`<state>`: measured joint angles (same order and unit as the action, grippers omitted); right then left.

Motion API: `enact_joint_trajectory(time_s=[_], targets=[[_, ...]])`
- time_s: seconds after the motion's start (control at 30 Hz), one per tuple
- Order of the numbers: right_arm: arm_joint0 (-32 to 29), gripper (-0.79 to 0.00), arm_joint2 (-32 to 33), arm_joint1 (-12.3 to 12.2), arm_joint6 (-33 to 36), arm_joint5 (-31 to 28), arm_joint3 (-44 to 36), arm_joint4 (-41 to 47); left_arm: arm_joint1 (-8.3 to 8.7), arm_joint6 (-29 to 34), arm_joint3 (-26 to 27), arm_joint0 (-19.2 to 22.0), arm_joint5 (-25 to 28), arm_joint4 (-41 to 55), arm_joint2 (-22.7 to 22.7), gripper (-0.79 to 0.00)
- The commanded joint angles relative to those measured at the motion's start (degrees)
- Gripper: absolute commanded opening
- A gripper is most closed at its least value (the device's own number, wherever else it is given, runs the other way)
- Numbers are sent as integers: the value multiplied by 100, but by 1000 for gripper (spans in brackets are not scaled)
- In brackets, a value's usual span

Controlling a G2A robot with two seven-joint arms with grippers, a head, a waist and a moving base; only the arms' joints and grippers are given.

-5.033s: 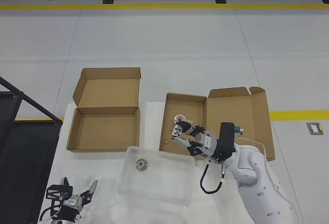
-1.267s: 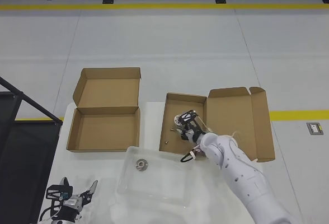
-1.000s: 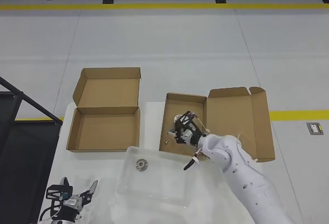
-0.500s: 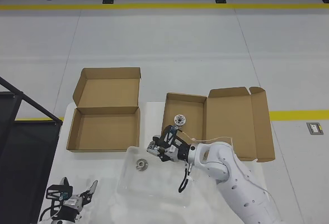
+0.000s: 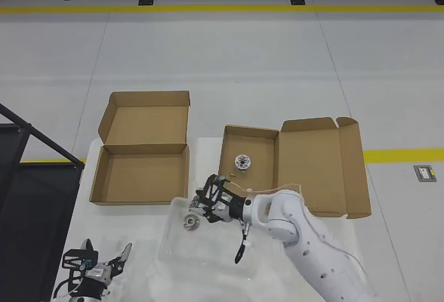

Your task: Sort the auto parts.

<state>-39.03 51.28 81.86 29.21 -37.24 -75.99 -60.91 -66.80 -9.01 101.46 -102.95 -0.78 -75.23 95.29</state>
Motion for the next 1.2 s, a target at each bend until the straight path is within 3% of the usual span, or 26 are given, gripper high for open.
enact_joint_trajectory(time_s=[0.0, 0.27, 0.53, 0.67, 1.17], targets=[[501, -785, -450, 170, 243, 240, 314, 64, -4, 7, -10, 8, 24, 10, -1, 0], [2144, -785, -2009, 1171, 598, 1212, 2284, 417, -30, -167, -72, -158, 58, 165, 130, 0], [2849, -785, -2794, 2214, 60, 1717, 4014, 596, -56, -214, -40, -258, 52, 209, 214, 0], [2987, -785, -2907, 2619, -193, 1880, 4703, 717, -71, -169, -12, -262, 24, 137, 169, 0], [2959, -785, -2916, 2671, -254, 1883, 4786, 727, -77, -134, 1, -260, 52, 90, 133, 0]])
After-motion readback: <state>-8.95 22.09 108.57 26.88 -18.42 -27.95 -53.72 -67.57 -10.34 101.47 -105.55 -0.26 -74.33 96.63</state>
